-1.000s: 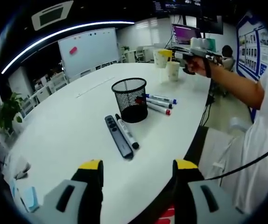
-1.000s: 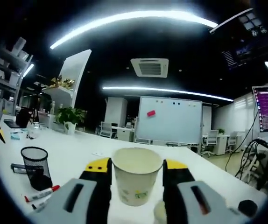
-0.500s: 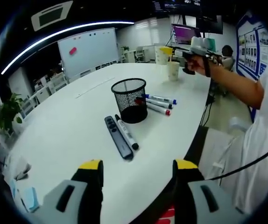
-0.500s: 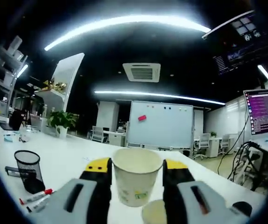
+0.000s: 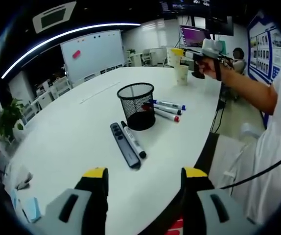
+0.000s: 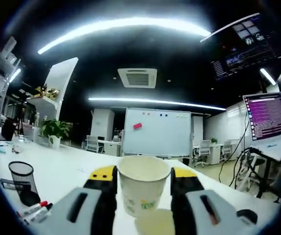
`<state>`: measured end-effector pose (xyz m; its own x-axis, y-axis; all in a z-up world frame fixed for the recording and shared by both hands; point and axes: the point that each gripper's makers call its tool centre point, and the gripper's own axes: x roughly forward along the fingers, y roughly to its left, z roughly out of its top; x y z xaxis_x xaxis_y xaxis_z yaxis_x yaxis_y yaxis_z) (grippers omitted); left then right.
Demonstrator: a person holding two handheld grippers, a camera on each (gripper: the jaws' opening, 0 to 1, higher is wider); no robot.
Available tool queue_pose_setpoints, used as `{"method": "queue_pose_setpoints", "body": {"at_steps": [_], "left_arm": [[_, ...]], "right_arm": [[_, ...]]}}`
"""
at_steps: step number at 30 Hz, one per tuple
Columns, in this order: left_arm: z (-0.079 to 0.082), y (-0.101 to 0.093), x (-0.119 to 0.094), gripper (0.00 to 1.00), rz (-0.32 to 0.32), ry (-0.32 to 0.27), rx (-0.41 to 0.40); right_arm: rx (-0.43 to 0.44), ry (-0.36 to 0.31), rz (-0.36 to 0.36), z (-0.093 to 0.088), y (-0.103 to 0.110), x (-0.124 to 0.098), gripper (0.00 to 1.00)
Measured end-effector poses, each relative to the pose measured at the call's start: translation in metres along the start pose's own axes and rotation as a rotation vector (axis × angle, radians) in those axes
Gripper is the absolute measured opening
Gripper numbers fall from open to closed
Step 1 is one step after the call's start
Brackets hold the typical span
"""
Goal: Place the scattered laser pointers and whiteboard markers into the pen holder and stack the scattered paper cups together
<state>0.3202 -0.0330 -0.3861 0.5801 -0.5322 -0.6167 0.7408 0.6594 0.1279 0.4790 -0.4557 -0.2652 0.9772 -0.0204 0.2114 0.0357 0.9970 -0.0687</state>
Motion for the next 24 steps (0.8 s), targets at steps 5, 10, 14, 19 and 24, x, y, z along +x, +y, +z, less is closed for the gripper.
{"method": "queue_pose_setpoints", "body": {"at_steps": [5,10,14,19,24], "left_arm": [[-0.001,0.0,0.001,0.6,-0.005,0.004,-0.003],[0.0,0.002,0.002,0.6,-0.006,0.001,0.004],[0.0,0.001,0.003,0.6,-0.011,-0.002,-0.001],[0.002,0.001,0.003,0.59,-0.005,-0.014,-0.002],[0.0,0.001,0.002,0.59,-0.004,-0.01,0.001]], "right_arm": [[0.001,-0.002,-0.032,0.001,-0.006,-0.003,0.44],[-0.002,-0.008,-0.058,0.002,-0.013,-0.006,0.44],[-0.002,-0.006,-0.074,0.0,-0.016,-0.009,0.44],[0.004,-0.012,-0.092,-0.001,-0.023,-0.012,0.44],[0.002,-0.015,-0.088,0.0,-0.023,-0.014,0.44]]}}
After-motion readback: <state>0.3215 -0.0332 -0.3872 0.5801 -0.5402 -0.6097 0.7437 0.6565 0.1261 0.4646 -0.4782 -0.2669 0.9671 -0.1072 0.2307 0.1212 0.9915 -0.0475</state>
